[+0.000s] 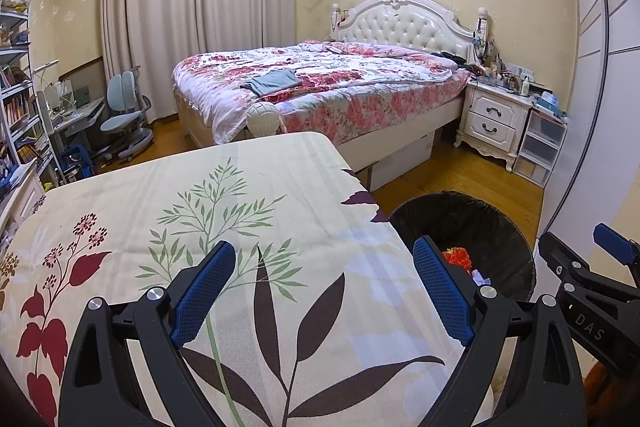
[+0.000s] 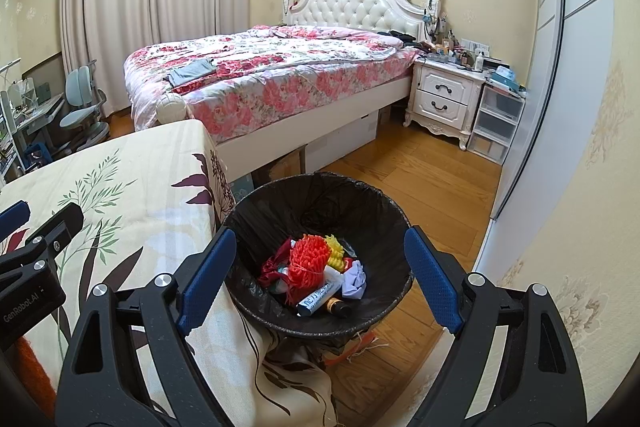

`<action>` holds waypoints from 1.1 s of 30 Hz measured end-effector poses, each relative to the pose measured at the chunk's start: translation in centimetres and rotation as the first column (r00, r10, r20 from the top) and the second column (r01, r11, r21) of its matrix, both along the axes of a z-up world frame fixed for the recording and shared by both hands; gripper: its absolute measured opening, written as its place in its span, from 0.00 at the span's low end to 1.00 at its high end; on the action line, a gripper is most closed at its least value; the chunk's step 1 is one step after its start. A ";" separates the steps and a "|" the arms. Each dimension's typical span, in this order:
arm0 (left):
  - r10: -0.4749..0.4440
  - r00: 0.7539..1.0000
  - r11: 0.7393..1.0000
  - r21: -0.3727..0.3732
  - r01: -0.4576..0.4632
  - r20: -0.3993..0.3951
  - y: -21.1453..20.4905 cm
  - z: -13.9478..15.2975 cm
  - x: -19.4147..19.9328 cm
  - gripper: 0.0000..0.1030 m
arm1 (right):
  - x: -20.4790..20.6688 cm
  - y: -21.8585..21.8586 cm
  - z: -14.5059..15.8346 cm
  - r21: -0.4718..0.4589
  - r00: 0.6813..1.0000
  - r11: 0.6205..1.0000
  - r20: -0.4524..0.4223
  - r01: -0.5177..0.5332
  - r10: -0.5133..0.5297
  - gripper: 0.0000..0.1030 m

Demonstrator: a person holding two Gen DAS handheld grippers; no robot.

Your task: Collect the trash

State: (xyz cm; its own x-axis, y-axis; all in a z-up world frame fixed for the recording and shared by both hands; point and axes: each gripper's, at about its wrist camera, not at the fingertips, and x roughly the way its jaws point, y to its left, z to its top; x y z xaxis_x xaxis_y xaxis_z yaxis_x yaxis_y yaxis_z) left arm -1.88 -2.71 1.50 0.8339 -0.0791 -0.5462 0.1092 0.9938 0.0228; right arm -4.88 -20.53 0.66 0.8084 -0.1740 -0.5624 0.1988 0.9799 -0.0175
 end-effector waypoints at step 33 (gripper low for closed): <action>-0.019 1.000 1.000 0.005 0.019 0.007 -0.3 -0.6 0.3 0.87 | 0.0 0.1 -0.1 -0.001 1.000 1.000 -0.003 -0.002 0.002 0.82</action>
